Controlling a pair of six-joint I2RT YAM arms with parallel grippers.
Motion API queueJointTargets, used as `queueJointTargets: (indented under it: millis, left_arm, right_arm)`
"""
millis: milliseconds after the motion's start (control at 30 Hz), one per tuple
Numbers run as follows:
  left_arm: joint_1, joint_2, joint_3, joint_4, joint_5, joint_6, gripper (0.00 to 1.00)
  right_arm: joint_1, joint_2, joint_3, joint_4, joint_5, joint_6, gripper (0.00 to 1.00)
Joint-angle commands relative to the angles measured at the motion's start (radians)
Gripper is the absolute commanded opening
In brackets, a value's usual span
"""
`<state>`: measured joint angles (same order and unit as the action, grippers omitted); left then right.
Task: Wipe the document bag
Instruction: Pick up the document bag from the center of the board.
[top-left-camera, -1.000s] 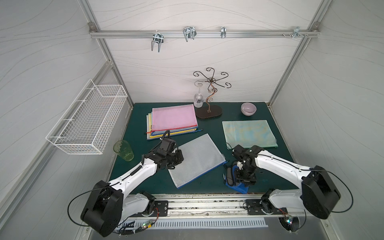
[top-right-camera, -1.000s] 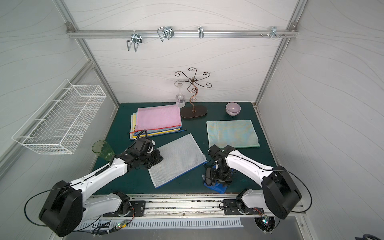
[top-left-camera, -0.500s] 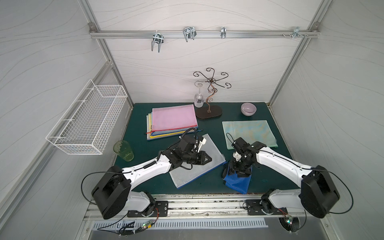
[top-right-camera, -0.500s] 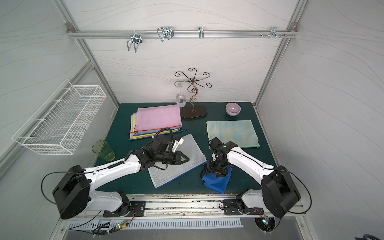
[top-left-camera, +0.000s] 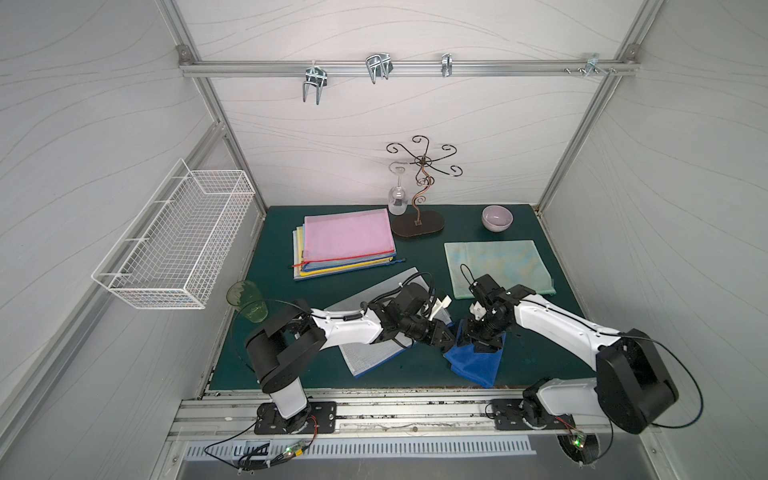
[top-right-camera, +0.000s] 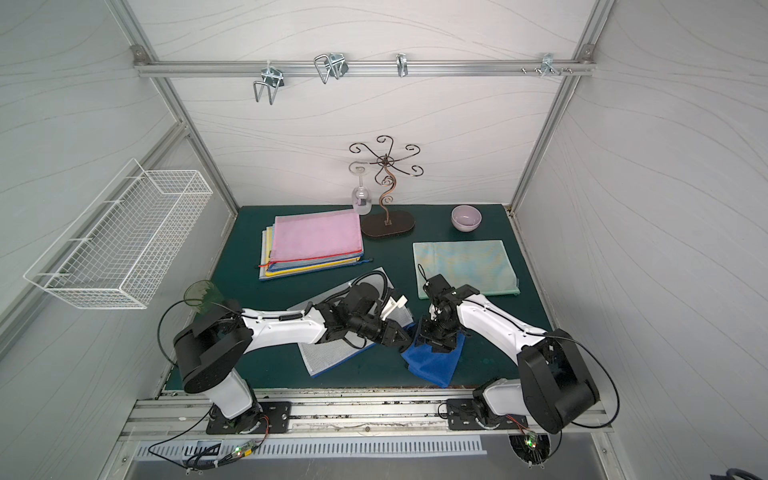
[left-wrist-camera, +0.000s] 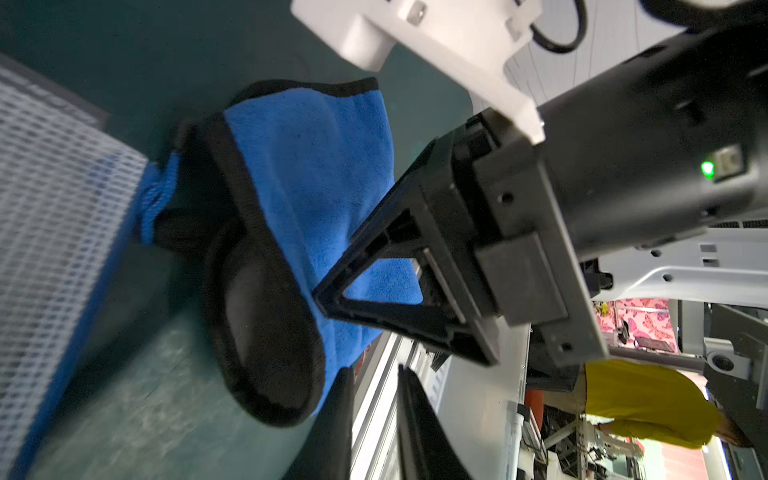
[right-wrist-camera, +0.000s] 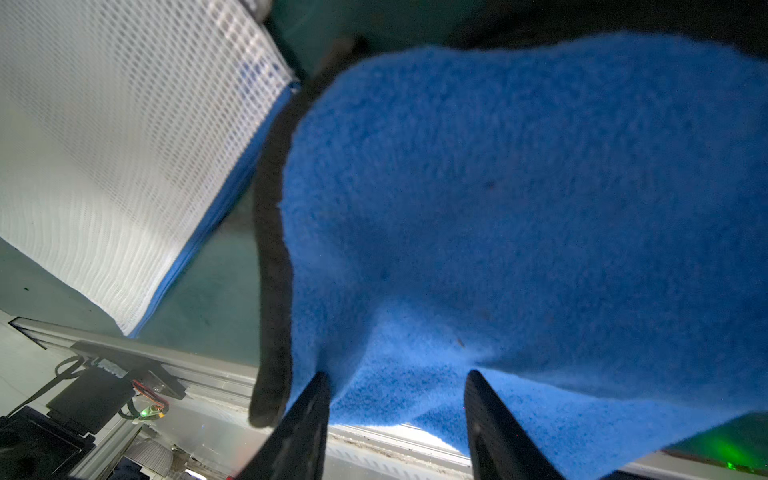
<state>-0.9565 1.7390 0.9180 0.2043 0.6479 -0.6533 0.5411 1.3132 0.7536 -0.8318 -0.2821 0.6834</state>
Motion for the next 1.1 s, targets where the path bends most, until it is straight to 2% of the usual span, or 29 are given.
queueJointTargets:
  millis: [0,267,500,600,733,833,967,1067]
  left_arm:
    - [-0.016,0.095,0.087,-0.056,0.023,0.020,0.22]
    - [-0.035,0.199,0.118,-0.190,-0.016,0.031,0.20]
    - [-0.024,0.035,0.075,-0.223,-0.130,0.063,0.21]
    - [-0.019,-0.001,0.085,-0.268,-0.138,0.085,0.22]
    - [0.001,-0.094,0.053,-0.327,-0.206,0.083,0.23]
    - [0.052,-0.132,0.006,-0.380,-0.273,0.032,0.24]
    - [0.171,-0.141,-0.101,-0.338,-0.265,-0.073,0.24]
    - [0.212,-0.132,-0.124,-0.335,-0.296,-0.090,0.24]
  right_arm:
    - [-0.023,-0.082,0.015,-0.083,0.001,-0.002,0.55]
    - [-0.084,-0.231,0.087,-0.252,0.009,-0.013,0.65]
    - [-0.103,-0.236,0.127,-0.253,0.036,-0.024,0.67]
    - [-0.105,-0.212,0.147,-0.196,0.022,-0.022,0.63]
    - [-0.105,-0.115,0.169,-0.090,-0.017,-0.047,0.52]
    - [-0.093,0.004,0.196,0.012,-0.072,-0.087,0.51]
    - [-0.065,0.193,0.266,0.119,-0.070,-0.156,0.58]
    - [-0.066,0.315,0.314,0.184,-0.056,-0.211,0.63]
